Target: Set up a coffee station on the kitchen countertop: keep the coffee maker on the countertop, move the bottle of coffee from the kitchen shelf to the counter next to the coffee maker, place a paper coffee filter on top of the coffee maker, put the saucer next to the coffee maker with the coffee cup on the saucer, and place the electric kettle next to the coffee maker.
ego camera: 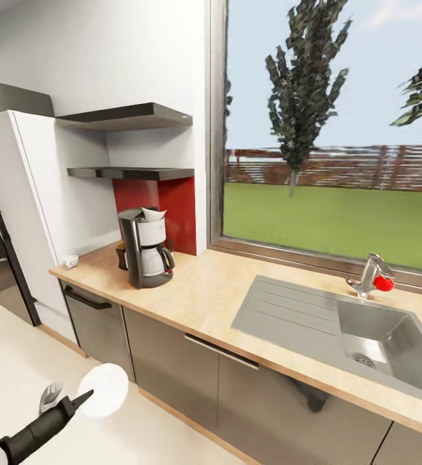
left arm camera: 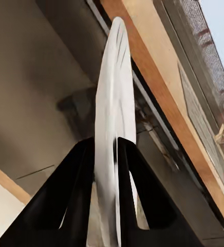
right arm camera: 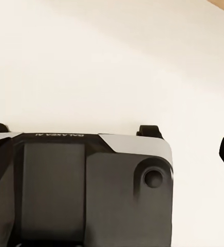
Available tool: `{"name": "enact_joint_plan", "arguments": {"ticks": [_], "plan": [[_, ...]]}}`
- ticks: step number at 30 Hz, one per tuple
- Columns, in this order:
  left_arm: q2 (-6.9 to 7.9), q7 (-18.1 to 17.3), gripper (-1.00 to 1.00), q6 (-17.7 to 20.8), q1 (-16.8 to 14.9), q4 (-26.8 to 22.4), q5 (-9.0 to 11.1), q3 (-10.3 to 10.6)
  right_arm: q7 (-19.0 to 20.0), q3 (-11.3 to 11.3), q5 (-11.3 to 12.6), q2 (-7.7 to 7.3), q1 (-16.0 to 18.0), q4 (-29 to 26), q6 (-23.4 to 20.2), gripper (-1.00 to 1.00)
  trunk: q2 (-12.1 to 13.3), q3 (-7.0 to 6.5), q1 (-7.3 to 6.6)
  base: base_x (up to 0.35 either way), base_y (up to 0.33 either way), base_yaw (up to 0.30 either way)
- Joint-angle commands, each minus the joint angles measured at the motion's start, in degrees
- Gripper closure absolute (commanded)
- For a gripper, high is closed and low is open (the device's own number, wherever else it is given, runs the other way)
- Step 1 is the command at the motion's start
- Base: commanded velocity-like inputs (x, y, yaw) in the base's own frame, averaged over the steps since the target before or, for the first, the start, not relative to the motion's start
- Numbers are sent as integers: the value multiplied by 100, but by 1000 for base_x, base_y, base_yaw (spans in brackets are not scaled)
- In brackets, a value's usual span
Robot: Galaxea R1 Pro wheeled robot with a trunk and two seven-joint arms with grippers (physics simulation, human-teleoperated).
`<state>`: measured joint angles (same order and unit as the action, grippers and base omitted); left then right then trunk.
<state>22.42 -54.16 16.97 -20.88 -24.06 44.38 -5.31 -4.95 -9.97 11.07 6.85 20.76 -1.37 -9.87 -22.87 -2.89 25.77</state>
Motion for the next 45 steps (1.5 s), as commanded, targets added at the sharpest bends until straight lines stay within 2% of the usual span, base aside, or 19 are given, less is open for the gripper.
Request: {"name": "enact_joint_plan", "arguments": {"ticks": [1, 6, 10, 12, 14, 15, 18, 20, 21, 23, 26, 32, 38, 40, 45], "plan": [[15, 6, 100, 171, -131, 2, 14, 4, -28, -49, 57, 1, -1, -12, -34, -100, -5, 11, 1, 0, 0, 0], [77, 144, 100, 567, -757, -2, -83, 4, -32, -49, 54, 1, -2, -9, -33, -100, -5, 53, 1, 0, 0, 0], [178, 548, 100, 768, -1228, 8, -231, -1, -31, -49, 58, 1, -2, -10, -33, -100, -5, 89, 1, 0, 0, 0], [230, 882, 100, 926, -1424, 8, -256, -11, -30, -49, 60, 1, -2, -7, -33, -100, -5, 107, 1, 0, 0, 0], [281, 1418, 100, 1059, -1685, 7, -268, -28, -31, -49, 58, 1, -2, -8, -33, -100, -5, 125, 1, 0, 0, 0], [365, 1951, 100, 1112, -1961, 7, -255, -43, -32, -49, 55, 1, -2, -6, -35, -100, -5, 134, 1, 0, 0, 0], [457, 2543, 100, 1294, -2258, 2, -234, -51, -34, -49, 60, -6, -2, -4, -33, -100, -5, 161, 1, 0, 0, 0], [464, 2954, 100, 1447, -2440, -3, -234, -50, -39, -49, 62, -9, -2, -5, -33, -100, -5, 179, 1, 0, 0, 0], [456, 3210, 100, 1490, -2487, -105, -224, -49, -41, -49, 62, -10, -2, -5, -33, -100, -5, 188, 1, 0, 0, 0], [447, 3422, 100, 1504, -2485, -275, -215, -49, -41, -49, 62, -12, -2, -4, -33, -100, -5, 206, 1, 34, 0, 0], [448, 3580, 100, 1510, -2509, -401, -204, -49, -41, -49, 62, -12, -2, -3, -33, -100, -5, 233, 1, 240, 0, 0], [458, 3603, 100, 1511, -2517, -423, -196, -49, -41, -49, 62, -9, -2, -3, -33, -100, -5, 287, 1, 300, 47, 0], [491, 3594, 100, 1513, -2528, -446, -194, -58, -41, -49, 62, -8, -2, -3, -33, -100, -5, 341, 1, 64, 14, 0], [501, 3587, 100, 1518, -2516, -594, -184, -67, -41, -49, 62, -8, -2, -3, -33, -100, -5, 359, 1, 10, 2, 0], [550, 3555, 100, 1564, -2477, -893, 13, -110, -41, -49, 62, -8, -7, -3, -33, -100, -5, 404, 1, 2, 0, 0]]}}
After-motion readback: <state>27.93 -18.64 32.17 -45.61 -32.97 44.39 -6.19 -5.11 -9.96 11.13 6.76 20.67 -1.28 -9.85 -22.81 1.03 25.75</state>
